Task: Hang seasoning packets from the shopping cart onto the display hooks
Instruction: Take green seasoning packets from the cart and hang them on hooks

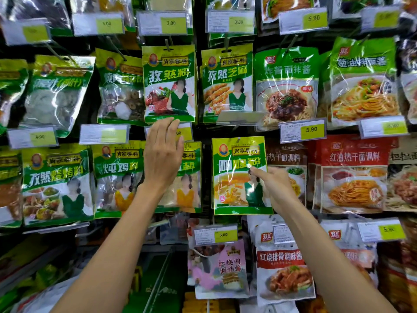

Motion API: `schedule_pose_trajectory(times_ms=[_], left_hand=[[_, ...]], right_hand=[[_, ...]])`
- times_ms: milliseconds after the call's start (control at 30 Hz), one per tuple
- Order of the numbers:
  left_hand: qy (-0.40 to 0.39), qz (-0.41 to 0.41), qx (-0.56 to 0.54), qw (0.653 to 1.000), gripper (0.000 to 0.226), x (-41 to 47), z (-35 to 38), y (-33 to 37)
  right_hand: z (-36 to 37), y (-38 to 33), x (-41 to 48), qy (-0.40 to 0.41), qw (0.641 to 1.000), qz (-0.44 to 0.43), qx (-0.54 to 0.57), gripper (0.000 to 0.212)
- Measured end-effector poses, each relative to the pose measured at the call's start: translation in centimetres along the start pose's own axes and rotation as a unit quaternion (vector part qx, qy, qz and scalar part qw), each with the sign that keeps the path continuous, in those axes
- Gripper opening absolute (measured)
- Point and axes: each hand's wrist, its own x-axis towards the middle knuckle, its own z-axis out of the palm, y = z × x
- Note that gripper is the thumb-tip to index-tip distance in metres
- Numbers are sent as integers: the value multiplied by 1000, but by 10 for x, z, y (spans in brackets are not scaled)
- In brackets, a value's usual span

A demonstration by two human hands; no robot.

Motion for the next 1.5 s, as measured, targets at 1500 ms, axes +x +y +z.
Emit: schedule_pose_trajectory(times_ms=[1500], left_hand=[[-600,-154,-579,530,18,-326,-92,551]], right_hand=[[-400,198,-386,392,816,257,-338,27]])
